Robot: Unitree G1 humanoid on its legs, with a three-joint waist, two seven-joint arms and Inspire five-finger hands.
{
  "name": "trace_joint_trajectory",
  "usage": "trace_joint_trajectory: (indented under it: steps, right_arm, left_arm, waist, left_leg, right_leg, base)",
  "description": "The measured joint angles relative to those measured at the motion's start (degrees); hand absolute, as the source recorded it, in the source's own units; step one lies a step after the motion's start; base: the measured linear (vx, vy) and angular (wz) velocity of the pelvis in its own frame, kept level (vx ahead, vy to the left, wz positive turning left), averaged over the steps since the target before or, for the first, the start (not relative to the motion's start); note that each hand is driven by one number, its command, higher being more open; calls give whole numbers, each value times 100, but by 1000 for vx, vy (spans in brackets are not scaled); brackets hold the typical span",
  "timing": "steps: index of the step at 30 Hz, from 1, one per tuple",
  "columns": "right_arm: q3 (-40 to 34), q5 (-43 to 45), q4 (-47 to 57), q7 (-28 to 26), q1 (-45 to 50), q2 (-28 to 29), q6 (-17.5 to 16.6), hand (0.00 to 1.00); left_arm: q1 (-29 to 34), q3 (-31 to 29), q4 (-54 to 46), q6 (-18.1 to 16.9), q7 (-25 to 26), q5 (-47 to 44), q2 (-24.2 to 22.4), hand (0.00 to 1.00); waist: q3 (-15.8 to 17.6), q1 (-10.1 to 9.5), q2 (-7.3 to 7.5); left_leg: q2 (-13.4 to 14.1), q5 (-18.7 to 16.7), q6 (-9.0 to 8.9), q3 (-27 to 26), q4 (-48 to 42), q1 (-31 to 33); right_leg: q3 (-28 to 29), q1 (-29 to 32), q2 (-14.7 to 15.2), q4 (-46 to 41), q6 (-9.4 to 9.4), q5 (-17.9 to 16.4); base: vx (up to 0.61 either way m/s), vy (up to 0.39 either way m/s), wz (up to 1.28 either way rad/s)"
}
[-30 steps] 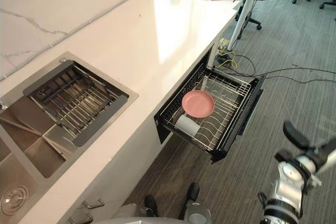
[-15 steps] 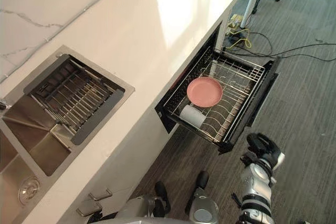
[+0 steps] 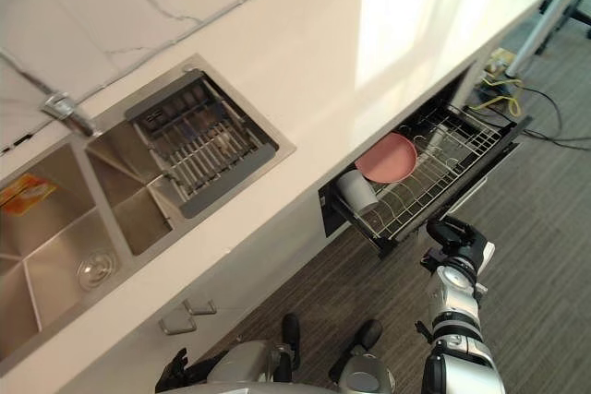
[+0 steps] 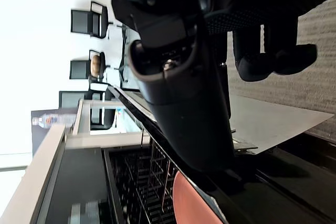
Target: Walk over to the sink, pick up the cup, carry it to the dishwasher, place the cup inside the dishwasher, then close the dishwasher door
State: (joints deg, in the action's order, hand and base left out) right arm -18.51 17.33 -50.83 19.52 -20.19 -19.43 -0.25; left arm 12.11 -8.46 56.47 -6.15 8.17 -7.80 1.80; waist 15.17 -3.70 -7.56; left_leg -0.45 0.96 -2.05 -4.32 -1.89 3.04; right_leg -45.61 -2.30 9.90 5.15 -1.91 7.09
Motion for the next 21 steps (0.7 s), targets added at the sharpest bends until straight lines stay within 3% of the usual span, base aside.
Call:
trace_joint_trajectory:
  steps: [2,8,9,15,21]
  right_arm:
    - [190,-27,-306,-119,-224,-113,1,0]
    - [575,-427,-476,-580,-537,-152,0,0]
    - [689,-543,-476,-691,-578,-151,0,100]
    - [1227,-715,-447,-1141,-786,-37,-102,100]
    - [1246,-738,-209,-1496,-449,152,-327,100]
  left_arm:
    - [40,5,4,25,-2,9,-51,100]
    - [49,100,0,33,-41,105,-56,100]
    - [49,101,-1,34,-93,107,-53,100]
    - [49,102,-37,0,-525,13,19,100]
    - [54,100,-54,4,-720,-17,197,100]
  waist:
    - [-61,-81,-95]
    - [-128,-297,-175]
    - [-145,-326,-181]
    - [-168,-399,-160]
    - [-141,-464,59]
  left_leg:
    - [25,100,-110,236,12,-25]
    - [99,218,-33,513,15,-70]
    - [112,219,-34,527,16,-71]
    - [128,218,-36,522,48,-135]
    - [178,189,-33,329,71,-195]
  right_leg:
    - [-250,-142,-46,-7,-3,-78]
    - [-525,-316,-157,-32,-28,-156]
    - [-530,-328,-171,-34,-32,-165]
    - [-523,-380,-189,-32,-48,-181]
    - [-311,-334,-221,1,-41,-173]
  base:
    - [20,-34,52]
    - [65,-21,26]
    - [78,1,7]
    - [53,20,0]
    - [3,33,-16]
